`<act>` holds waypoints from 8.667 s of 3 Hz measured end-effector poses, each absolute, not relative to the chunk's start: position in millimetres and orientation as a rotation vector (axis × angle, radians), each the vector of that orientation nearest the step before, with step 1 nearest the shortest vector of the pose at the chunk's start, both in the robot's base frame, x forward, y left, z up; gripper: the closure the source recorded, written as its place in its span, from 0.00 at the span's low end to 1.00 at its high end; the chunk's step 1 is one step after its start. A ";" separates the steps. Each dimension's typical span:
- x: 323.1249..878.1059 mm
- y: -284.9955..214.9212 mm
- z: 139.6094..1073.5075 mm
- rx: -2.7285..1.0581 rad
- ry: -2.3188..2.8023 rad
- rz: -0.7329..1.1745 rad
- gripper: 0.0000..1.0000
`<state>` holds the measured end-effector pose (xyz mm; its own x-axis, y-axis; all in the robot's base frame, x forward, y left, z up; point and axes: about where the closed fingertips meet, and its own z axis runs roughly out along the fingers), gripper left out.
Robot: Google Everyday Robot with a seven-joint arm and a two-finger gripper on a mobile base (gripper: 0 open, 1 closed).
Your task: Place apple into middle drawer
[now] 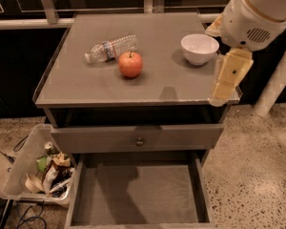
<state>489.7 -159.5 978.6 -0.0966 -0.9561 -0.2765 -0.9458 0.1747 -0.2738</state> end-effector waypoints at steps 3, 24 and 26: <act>547.2 -118.2 979.5 -1.719 1.941 0.135 0.00; 512.2 -70.1 895.5 -1.481 1.779 0.436 1.00; 485.1 -77.1 857.9 -1.421 1.813 0.504 1.00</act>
Offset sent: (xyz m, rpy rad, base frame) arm 0.0931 0.0559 0.0005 0.3069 -0.0497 0.0502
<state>485.1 -77.1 857.9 -0.0881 -0.6408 -0.7626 -0.9424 0.3016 -0.1446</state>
